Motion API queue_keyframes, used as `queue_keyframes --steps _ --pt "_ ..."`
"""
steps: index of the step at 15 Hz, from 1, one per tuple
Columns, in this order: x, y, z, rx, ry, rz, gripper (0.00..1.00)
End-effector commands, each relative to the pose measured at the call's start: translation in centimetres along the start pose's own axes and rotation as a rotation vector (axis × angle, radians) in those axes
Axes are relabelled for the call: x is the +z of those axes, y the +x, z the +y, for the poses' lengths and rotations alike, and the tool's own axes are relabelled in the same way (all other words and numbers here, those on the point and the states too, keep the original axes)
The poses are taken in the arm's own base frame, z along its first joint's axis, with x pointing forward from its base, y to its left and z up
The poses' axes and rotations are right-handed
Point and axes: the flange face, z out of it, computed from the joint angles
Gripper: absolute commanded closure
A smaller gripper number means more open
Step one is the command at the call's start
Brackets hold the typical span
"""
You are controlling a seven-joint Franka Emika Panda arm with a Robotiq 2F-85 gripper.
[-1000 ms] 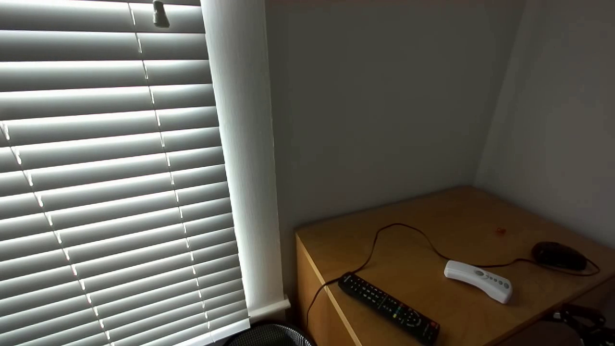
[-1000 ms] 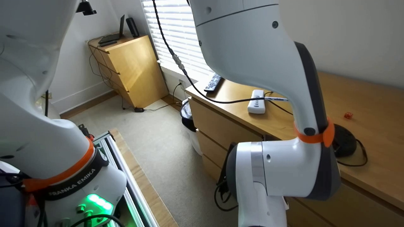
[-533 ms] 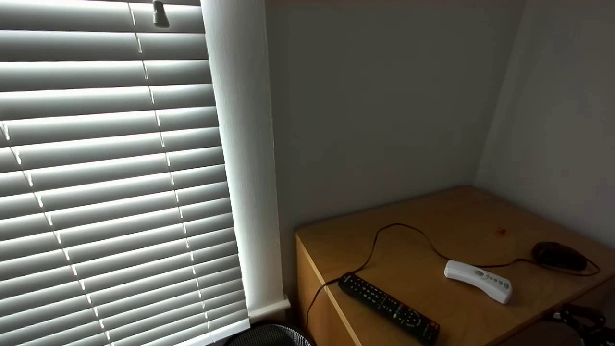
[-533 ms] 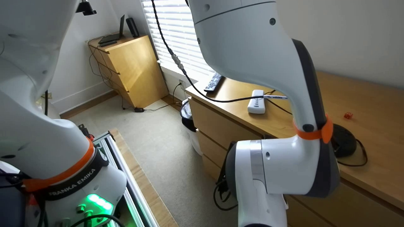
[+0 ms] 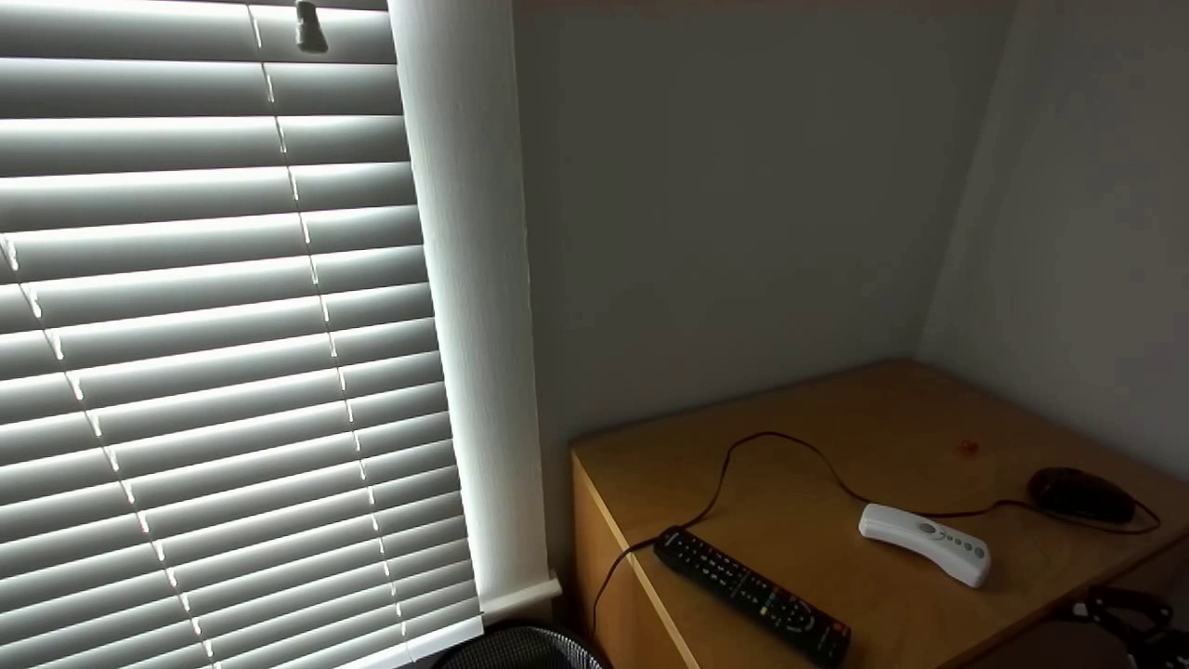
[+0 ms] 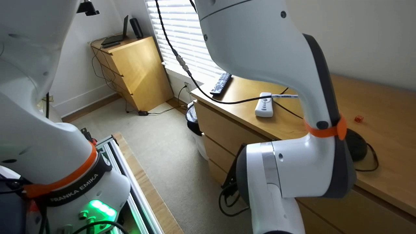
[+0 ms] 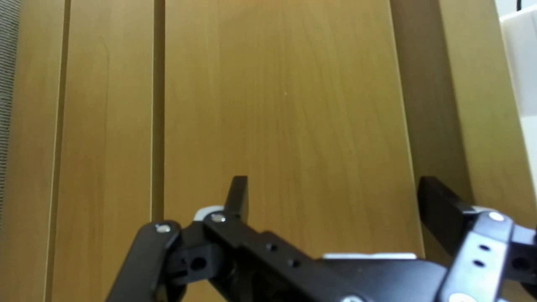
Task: Open the top drawer
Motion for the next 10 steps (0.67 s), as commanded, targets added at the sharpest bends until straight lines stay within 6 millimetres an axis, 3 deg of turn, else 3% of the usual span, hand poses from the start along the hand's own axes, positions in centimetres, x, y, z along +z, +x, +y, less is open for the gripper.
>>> queue_keyframes --steps 1,10 --pt "-2.2 -1.0 4.2 0.075 -0.14 -0.041 0.0" --pt "-6.5 -1.3 5.6 0.115 -0.235 -0.071 0.0"
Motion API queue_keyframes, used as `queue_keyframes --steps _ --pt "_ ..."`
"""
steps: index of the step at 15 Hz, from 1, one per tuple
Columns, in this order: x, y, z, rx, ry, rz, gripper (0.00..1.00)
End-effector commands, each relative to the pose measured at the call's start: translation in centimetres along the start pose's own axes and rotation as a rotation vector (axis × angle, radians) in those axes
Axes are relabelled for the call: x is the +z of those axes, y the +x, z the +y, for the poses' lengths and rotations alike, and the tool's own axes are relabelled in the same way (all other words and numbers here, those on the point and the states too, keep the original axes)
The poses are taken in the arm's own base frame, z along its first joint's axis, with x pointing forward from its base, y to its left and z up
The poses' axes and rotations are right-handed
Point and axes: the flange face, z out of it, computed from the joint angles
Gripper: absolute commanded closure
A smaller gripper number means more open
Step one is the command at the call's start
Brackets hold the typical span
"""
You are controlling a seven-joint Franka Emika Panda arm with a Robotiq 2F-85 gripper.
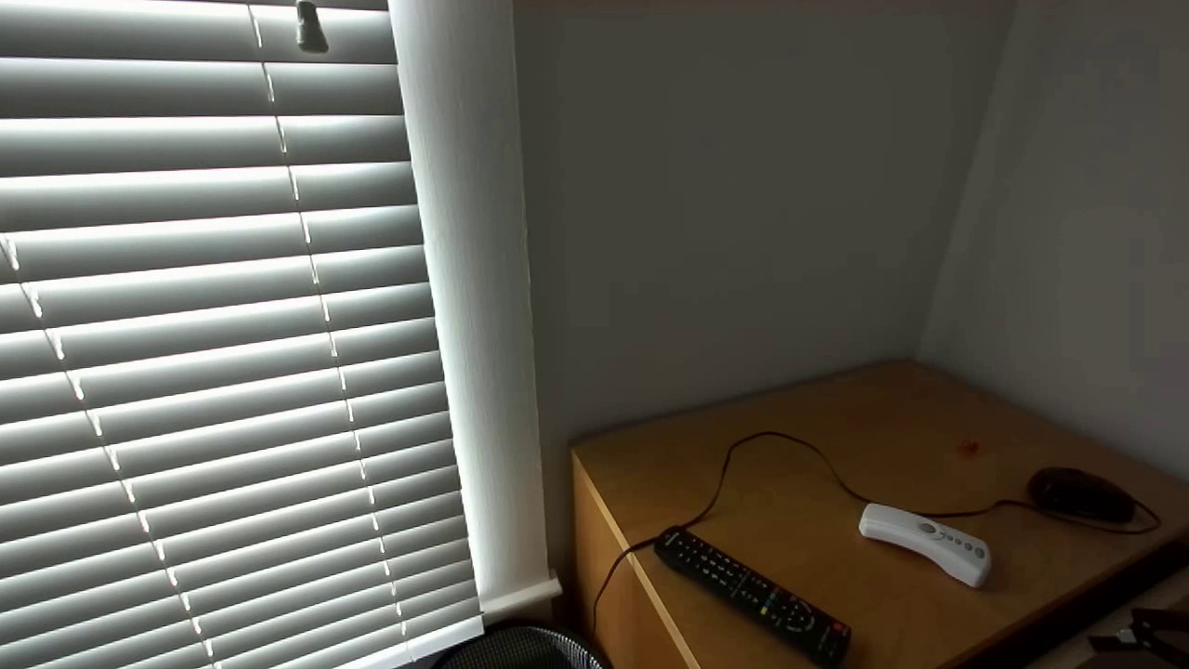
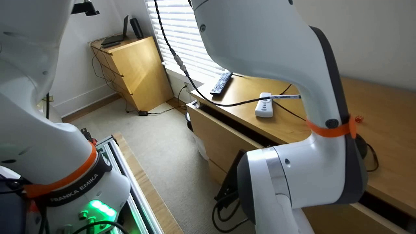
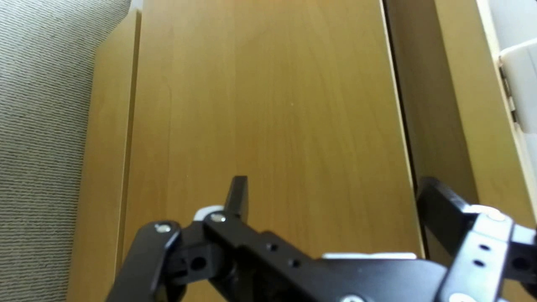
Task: Open the top drawer
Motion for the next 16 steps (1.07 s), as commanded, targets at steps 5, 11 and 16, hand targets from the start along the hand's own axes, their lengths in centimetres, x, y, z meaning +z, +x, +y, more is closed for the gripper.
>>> queue_keyframes --steps 5,11,16 --pt "-5.6 -2.2 7.4 0.116 -0.156 0.022 0.0" --pt "-7.5 -2.9 7.5 0.118 -0.192 0.03 0.0" --pt "-7.5 -2.3 3.1 0.026 -0.26 0.042 0.0"
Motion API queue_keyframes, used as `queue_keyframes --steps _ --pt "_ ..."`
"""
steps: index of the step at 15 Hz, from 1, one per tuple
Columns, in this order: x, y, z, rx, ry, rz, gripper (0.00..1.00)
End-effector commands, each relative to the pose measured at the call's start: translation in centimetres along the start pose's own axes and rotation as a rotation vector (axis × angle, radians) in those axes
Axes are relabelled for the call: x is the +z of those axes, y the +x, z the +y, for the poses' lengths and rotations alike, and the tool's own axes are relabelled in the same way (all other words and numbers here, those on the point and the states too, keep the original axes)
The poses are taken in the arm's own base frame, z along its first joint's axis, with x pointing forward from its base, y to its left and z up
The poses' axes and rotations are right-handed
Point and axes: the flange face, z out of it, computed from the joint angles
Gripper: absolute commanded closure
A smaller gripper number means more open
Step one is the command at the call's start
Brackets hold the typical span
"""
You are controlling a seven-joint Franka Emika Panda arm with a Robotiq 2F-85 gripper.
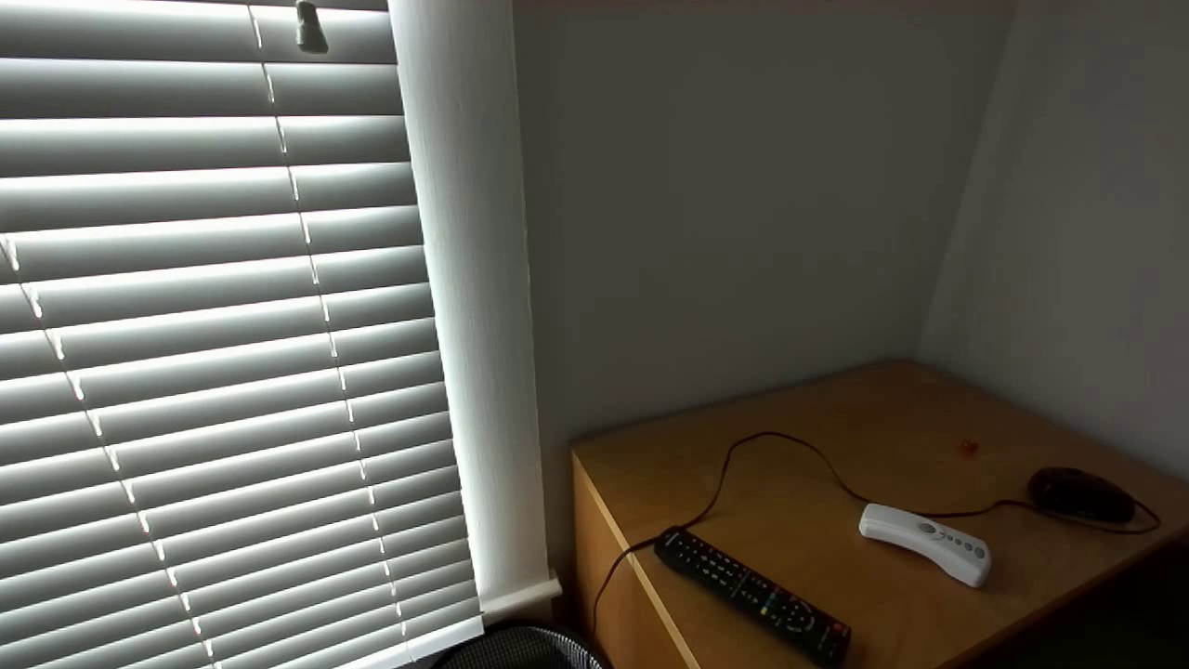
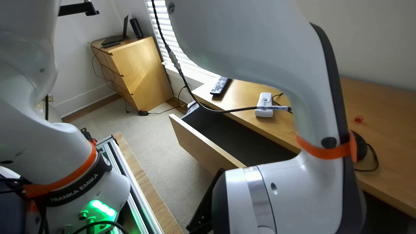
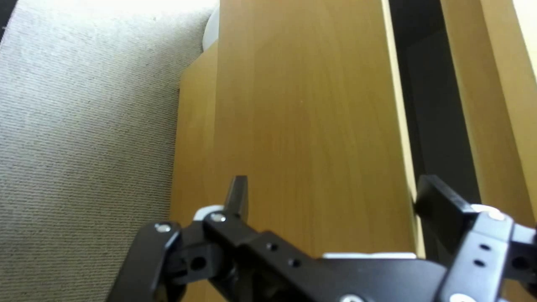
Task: Open the top drawer
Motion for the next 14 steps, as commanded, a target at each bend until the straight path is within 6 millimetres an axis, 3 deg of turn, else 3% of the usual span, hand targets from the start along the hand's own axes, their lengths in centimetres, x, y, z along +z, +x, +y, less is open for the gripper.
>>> queue_keyframes --steps 1,8,14 --pt "-1.3 1.1 -2.0 -0.047 -0.148 0.076 0.0" --pt "-0.1 0.8 -7.7 -0.179 -0.377 0.116 0.0" --pt "-1.4 -0.9 -11.9 -0.233 -0.556 0.137 0.0"
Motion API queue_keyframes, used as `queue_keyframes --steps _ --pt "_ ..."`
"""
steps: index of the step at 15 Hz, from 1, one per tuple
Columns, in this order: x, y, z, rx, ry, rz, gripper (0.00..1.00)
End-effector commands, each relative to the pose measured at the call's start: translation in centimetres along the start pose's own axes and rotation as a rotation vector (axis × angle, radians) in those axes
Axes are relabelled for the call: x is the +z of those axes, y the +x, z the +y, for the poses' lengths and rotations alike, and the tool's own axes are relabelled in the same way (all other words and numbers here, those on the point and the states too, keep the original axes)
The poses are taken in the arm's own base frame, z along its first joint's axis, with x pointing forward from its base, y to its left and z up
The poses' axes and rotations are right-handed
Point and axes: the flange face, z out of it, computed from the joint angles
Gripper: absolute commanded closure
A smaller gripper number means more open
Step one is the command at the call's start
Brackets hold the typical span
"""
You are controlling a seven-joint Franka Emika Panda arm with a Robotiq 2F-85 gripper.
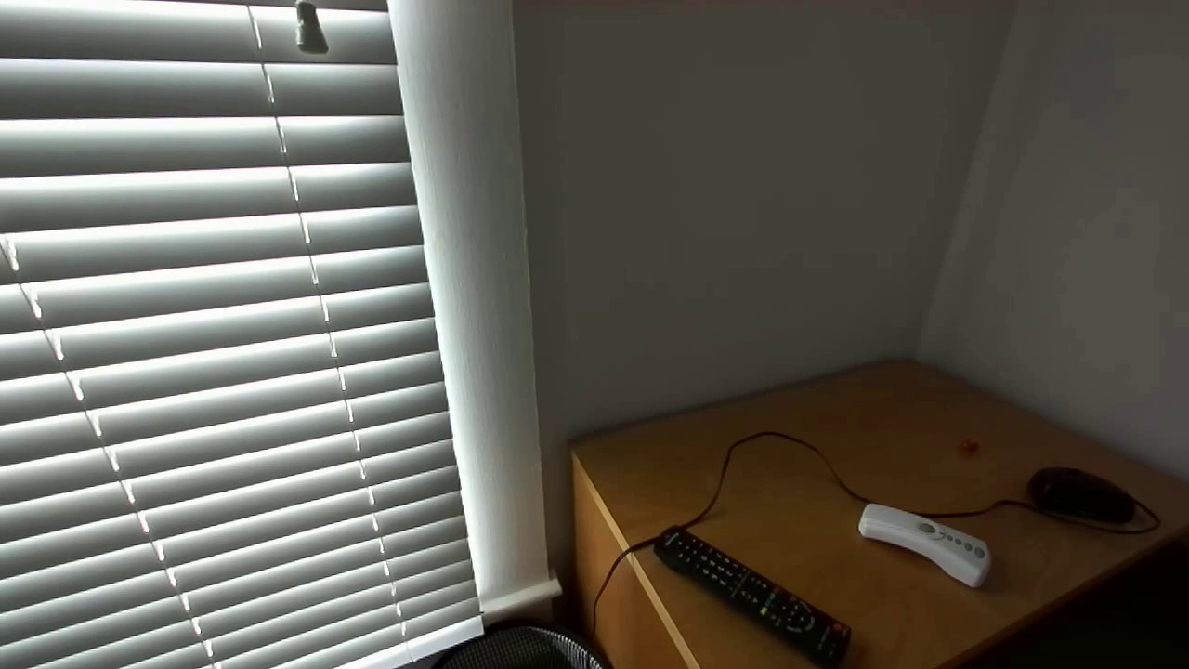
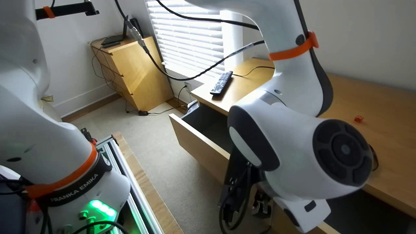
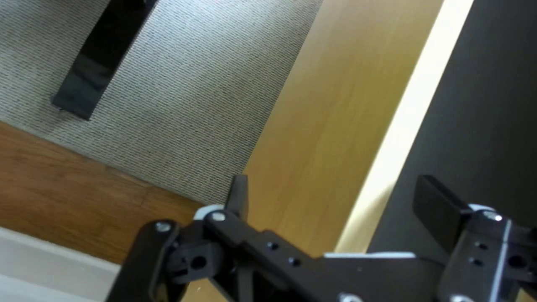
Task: Open the top drawer
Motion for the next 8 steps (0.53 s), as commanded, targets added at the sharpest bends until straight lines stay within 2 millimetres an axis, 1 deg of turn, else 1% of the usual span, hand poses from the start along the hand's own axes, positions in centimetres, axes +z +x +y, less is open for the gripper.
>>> queue_keyframes --steps 1,4,7,8 --pt "-3.0 -1.5 -2.1 -0.048 -0.061 0.027 0.0" --pt "-5.1 -2.3 -4.4 -0.127 -0.087 0.058 0.0" --pt "-5.7 -3.6 -6.1 -0.265 -0.133 0.103 0.0" --pt "-5.7 -4.1 -6.4 -0.298 -0.147 0.12 0.11"
